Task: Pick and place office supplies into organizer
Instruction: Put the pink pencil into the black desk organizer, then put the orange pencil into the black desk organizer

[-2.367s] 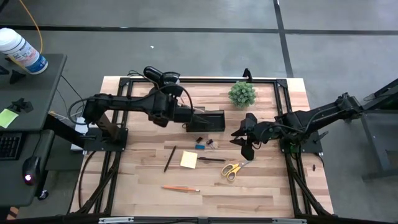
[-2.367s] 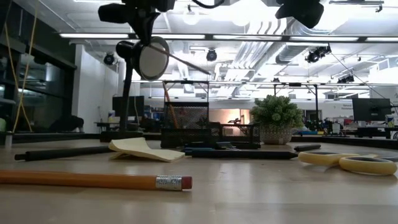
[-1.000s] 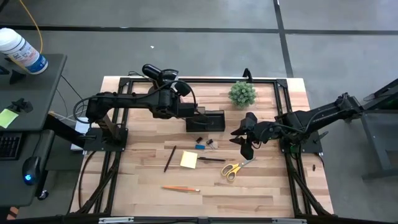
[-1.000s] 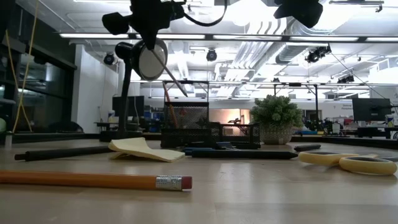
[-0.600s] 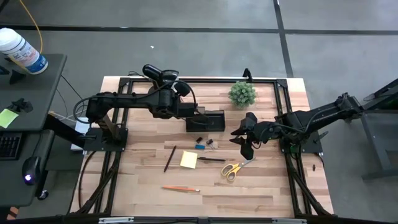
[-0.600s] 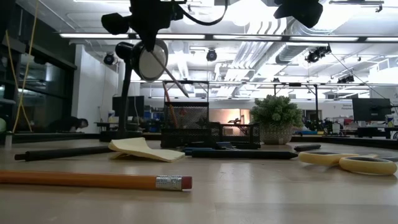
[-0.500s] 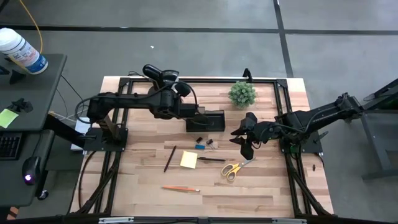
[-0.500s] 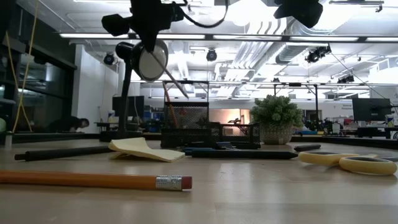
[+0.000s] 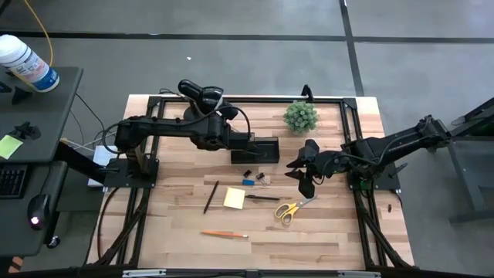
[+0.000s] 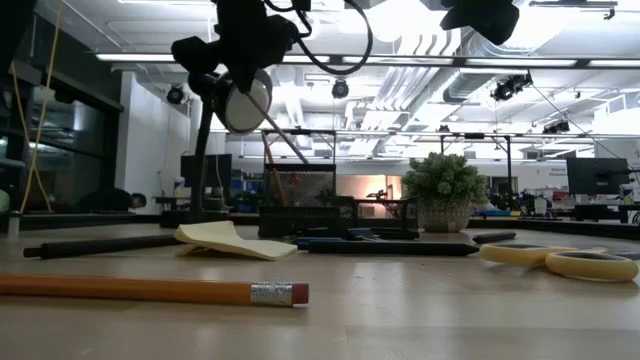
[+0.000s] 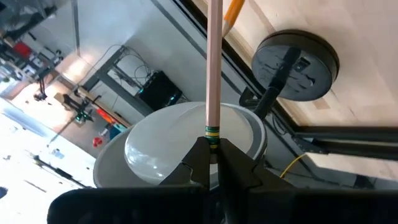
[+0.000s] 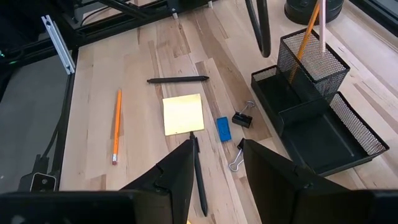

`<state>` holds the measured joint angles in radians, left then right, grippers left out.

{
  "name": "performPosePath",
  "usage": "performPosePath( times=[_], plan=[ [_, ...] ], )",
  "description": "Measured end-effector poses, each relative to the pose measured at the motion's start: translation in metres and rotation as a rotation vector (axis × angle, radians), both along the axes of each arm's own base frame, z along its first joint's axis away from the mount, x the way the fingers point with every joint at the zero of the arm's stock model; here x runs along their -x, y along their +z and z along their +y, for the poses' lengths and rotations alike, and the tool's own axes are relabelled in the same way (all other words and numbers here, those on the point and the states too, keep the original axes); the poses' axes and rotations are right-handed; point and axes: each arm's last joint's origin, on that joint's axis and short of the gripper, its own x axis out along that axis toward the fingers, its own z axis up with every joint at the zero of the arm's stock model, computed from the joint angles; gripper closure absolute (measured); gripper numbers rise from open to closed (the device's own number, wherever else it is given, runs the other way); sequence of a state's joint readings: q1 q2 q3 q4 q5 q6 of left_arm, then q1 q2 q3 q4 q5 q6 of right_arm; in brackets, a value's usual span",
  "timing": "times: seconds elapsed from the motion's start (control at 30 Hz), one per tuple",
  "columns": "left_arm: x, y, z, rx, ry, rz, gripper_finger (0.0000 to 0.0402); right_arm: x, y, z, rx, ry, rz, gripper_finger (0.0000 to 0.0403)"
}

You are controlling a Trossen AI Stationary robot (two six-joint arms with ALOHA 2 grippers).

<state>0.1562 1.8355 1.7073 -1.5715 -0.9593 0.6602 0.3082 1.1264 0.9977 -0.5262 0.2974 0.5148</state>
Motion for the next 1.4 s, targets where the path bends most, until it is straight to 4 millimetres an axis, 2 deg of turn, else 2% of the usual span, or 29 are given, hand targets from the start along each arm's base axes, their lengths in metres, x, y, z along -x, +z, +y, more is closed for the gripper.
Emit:
performPosePath(
  times=[0.63,1.2,1.4],
  plan=[
    [0.0,-0.001,-0.001,0.056,0.01,-0.011,0.038,0.0,0.0,0.0,0.002,0.002,0.0,0.0265],
    [0.0,-0.002,-0.001,0.073,0.02,-0.023,0.0326,0.0,0.0,0.0,0.006,0.004,0.001,0.0265],
    [-0.002,-0.001,-0.016,0.097,-0.022,-0.029,0.0331,0.0,0.0,0.0,0.015,0.011,0.001,0.0265]
  ],
)
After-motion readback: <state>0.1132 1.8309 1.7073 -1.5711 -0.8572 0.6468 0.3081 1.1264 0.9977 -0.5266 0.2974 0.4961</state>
